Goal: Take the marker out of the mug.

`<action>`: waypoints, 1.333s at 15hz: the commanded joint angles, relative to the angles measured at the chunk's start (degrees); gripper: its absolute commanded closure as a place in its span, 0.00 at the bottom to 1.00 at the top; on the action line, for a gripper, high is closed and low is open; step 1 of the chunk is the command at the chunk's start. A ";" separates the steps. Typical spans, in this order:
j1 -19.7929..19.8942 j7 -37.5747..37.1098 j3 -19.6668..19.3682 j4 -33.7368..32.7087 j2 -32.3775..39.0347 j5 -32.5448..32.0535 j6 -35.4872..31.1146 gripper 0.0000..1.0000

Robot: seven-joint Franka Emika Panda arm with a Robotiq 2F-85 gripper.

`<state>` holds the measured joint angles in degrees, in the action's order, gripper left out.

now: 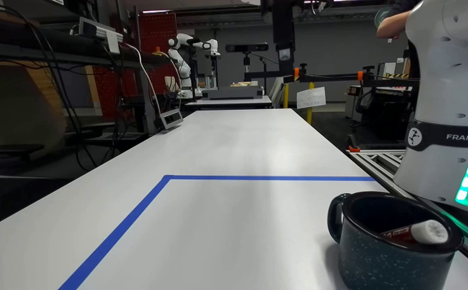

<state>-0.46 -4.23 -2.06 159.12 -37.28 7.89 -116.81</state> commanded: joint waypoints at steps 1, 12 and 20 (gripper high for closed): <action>-1.10 -2.94 -0.32 -1.21 4.17 7.47 4.31 0.00; -0.08 -14.79 0.66 -0.66 11.14 31.79 6.68 0.00; -1.13 -29.35 6.76 -0.62 17.65 47.03 5.26 0.00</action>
<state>-0.80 -28.73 1.84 158.58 -21.88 49.09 -110.73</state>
